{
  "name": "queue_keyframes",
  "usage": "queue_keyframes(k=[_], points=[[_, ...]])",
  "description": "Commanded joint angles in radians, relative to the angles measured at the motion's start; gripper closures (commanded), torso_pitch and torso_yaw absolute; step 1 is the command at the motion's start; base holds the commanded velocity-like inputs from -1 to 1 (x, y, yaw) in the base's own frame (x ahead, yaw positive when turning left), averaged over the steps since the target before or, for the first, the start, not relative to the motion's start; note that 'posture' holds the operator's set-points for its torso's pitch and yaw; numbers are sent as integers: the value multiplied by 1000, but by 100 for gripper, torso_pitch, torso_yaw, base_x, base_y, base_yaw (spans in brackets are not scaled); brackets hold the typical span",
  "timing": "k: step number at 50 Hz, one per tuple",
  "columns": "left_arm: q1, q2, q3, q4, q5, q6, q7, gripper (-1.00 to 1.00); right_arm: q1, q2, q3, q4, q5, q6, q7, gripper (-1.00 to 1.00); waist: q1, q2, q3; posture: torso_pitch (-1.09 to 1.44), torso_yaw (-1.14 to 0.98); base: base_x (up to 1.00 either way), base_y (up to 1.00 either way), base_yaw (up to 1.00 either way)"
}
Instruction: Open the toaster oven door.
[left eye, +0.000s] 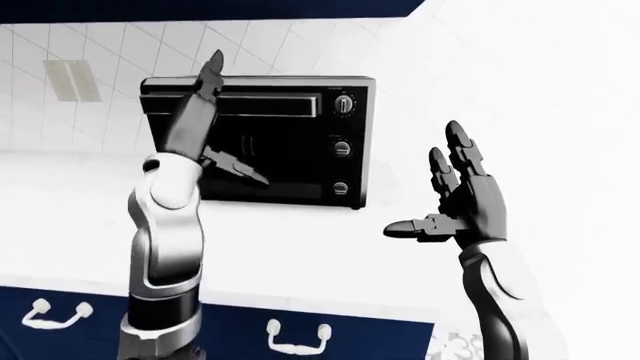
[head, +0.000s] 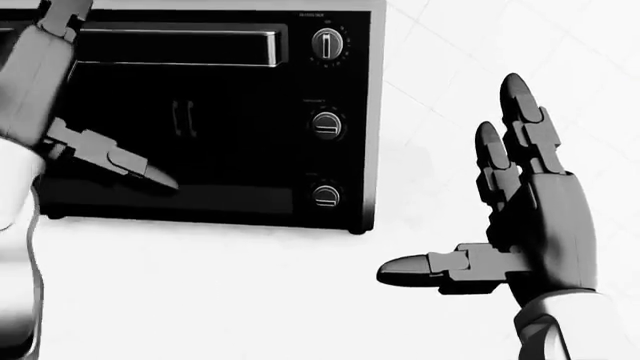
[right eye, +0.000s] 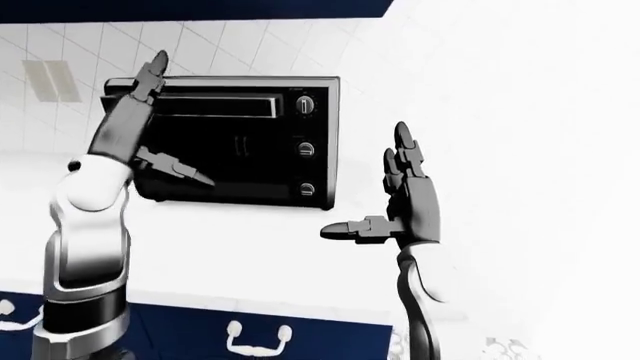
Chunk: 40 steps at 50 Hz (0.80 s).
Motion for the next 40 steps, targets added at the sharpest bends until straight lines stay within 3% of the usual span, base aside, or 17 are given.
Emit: queue_keyframes(k=[1,8,14,15,24,40], points=[[-39,6,-3,21,77,-95,13,-100,-27,-4,-1,-34,3,-22,0,-100,-1,2,1,-60,0,0,0,0],[-73,32,6,214,198,-253,54,-100,-26,-4,-2,-40,4,-16,-1,-100,-3,0,1,-60,0,0,0,0],[-83,38,7,259,279,-314,61,-100,-24,-2,1,-34,3,-23,-1,-100,-9,2,0,-60,0,0,0,0],[-104,59,-20,306,354,-351,87,-100,-22,-2,2,-31,3,-29,1,-100,-9,2,1,-60,0,0,0,0],[-146,46,-27,438,477,-456,143,-100,-21,-3,-4,-24,7,-36,2,-100,-14,1,-1,-60,0,0,0,0],[-250,50,-47,719,543,-539,162,-100,-35,-7,-5,-7,6,-40,4,-100,-23,2,-3,-60,0,0,0,0]])
